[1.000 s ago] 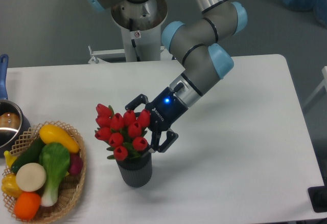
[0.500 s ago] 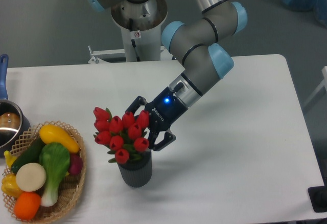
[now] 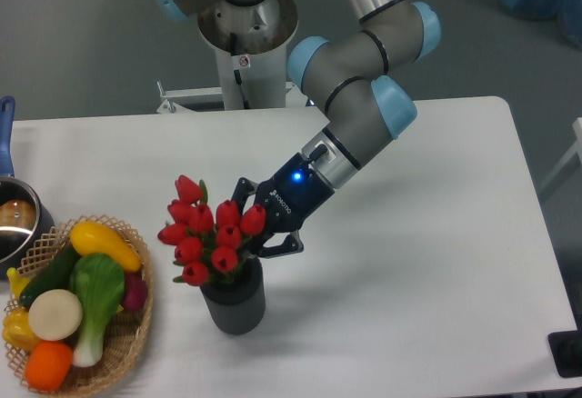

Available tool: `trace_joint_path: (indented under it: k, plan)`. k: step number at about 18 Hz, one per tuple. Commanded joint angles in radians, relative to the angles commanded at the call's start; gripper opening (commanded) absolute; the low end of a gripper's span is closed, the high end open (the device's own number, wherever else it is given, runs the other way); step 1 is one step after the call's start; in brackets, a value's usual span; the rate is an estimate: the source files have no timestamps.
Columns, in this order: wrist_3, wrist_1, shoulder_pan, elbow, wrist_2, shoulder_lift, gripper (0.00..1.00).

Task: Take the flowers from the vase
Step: 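Lift the gripped tulips straight up out of the black vase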

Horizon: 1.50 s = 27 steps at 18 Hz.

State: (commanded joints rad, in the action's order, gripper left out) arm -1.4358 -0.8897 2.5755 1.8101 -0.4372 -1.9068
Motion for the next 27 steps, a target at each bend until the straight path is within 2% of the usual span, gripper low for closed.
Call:
trace_joint_path:
  k: [13, 18, 23, 27]
  plan:
    - [0.008, 0.000, 0.014, 0.006, 0.155, 0.006, 0.28]
    - [0.099, 0.000, 0.018, -0.044, 0.155, 0.012, 0.28]
    - [0.167, 0.000, 0.034, -0.055, 0.155, 0.049, 0.28]
    - [0.265, 0.000, 0.034, -0.097, 0.149, 0.054, 0.28]
